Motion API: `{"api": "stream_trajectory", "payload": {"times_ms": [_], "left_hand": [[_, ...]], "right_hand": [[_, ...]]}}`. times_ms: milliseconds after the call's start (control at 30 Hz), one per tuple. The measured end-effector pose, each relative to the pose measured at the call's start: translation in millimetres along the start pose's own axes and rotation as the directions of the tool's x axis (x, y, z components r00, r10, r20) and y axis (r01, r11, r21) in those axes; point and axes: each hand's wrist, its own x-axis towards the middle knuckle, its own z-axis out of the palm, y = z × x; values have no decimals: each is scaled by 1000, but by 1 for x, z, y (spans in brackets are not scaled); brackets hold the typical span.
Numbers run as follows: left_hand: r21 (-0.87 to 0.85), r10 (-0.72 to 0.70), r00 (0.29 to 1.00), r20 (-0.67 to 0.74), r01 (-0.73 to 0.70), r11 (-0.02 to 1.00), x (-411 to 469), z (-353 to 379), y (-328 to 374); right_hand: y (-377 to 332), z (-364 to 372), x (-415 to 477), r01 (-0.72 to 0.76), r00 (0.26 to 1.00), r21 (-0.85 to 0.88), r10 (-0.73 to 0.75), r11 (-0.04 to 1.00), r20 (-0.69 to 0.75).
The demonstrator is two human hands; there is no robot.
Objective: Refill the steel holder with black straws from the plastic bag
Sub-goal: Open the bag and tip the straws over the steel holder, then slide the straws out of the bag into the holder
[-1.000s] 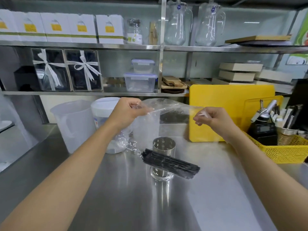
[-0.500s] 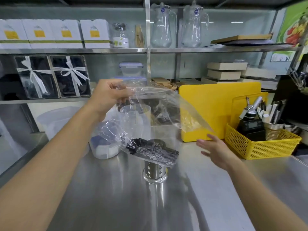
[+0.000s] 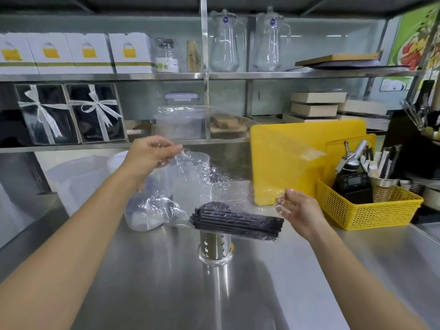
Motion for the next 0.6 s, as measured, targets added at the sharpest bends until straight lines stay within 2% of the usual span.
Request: {"api": "stream_trajectory", "payload": {"times_ms": [233, 400, 600], "left_hand": [[-99, -132, 989, -69, 125, 987, 2, 9, -36], [-331, -231, 968, -95, 188, 925, 13, 19, -45], [-347, -171, 982, -86, 131, 929, 23, 24, -48]], "right_hand": [[-33, -8, -2, 245, 966, -105, -252, 964, -60], [-44, -11, -3, 340, 930, -99, -350, 935, -111], [-51, -24, -5, 359, 915, -82, -368, 930, -168]]}}
